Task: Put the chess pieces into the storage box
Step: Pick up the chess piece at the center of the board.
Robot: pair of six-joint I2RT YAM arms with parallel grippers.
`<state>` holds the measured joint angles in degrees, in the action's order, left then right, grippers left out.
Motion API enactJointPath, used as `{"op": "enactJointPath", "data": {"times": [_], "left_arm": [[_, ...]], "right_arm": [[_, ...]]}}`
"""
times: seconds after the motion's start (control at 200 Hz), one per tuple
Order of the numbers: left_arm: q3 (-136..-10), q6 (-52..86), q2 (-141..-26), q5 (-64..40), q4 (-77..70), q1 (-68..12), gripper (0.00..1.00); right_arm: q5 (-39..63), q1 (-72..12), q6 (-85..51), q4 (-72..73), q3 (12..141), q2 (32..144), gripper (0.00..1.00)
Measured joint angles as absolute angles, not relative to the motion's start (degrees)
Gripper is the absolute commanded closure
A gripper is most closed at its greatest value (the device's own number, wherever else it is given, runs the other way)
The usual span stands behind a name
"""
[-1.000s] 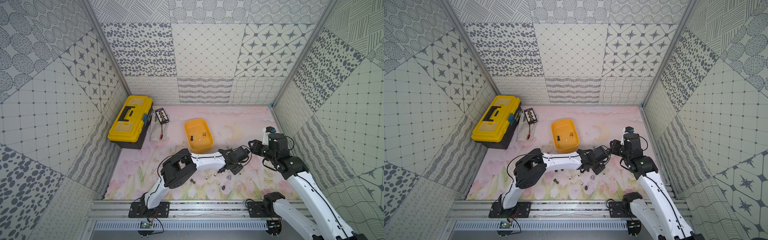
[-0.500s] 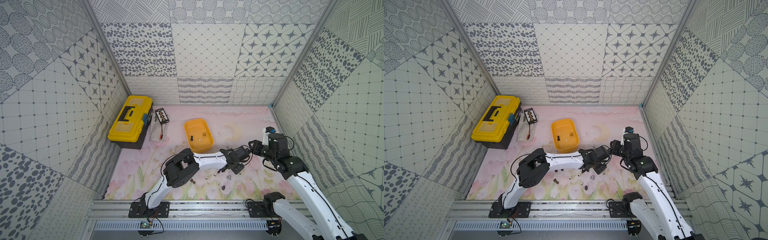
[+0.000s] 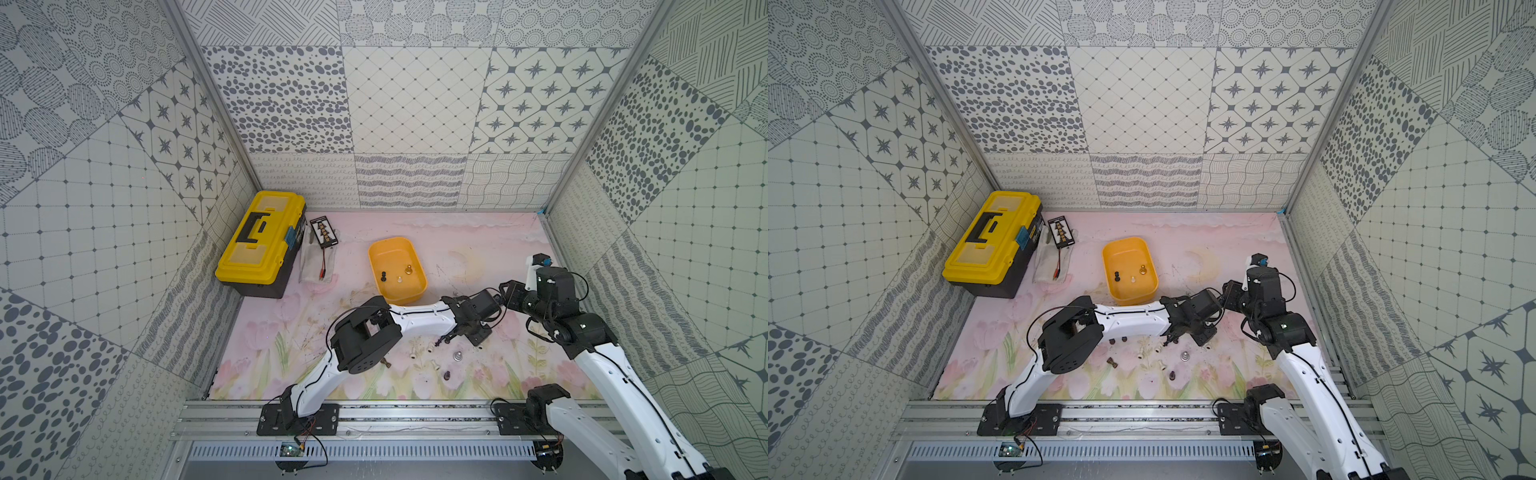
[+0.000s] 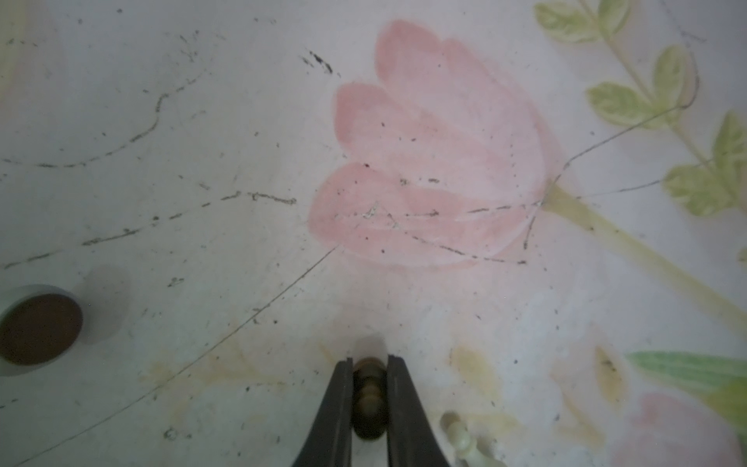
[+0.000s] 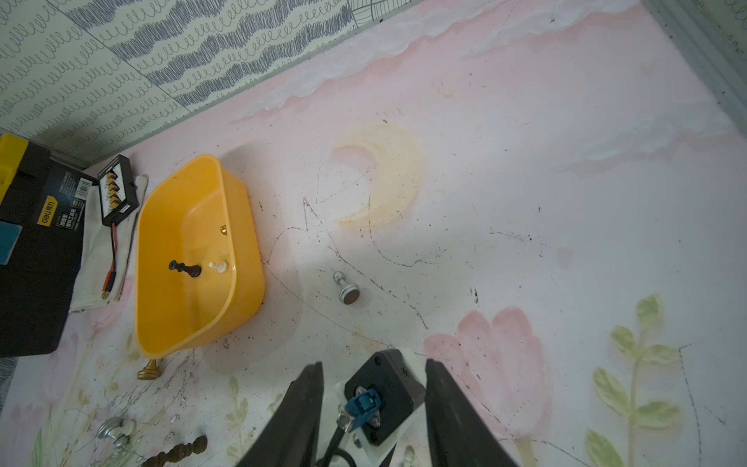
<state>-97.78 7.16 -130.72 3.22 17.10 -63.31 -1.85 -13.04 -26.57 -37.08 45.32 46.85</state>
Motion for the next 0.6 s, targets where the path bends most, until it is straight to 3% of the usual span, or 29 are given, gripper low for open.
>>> {"op": "enactJointPath", "data": {"times": [0.05, 0.595], "left_arm": [[-98.1, 7.1, -130.7, 3.2, 17.2, -63.3, 1.00], [-93.1, 7.1, -118.0, 5.7, 19.6, -62.1, 1.00]], "right_arm": [[-1.9, -13.0, -26.5, -37.1, 45.3, 46.9, 0.53], [-2.2, -13.0, -26.3, -36.7, 48.4, 46.9, 0.53]]}}
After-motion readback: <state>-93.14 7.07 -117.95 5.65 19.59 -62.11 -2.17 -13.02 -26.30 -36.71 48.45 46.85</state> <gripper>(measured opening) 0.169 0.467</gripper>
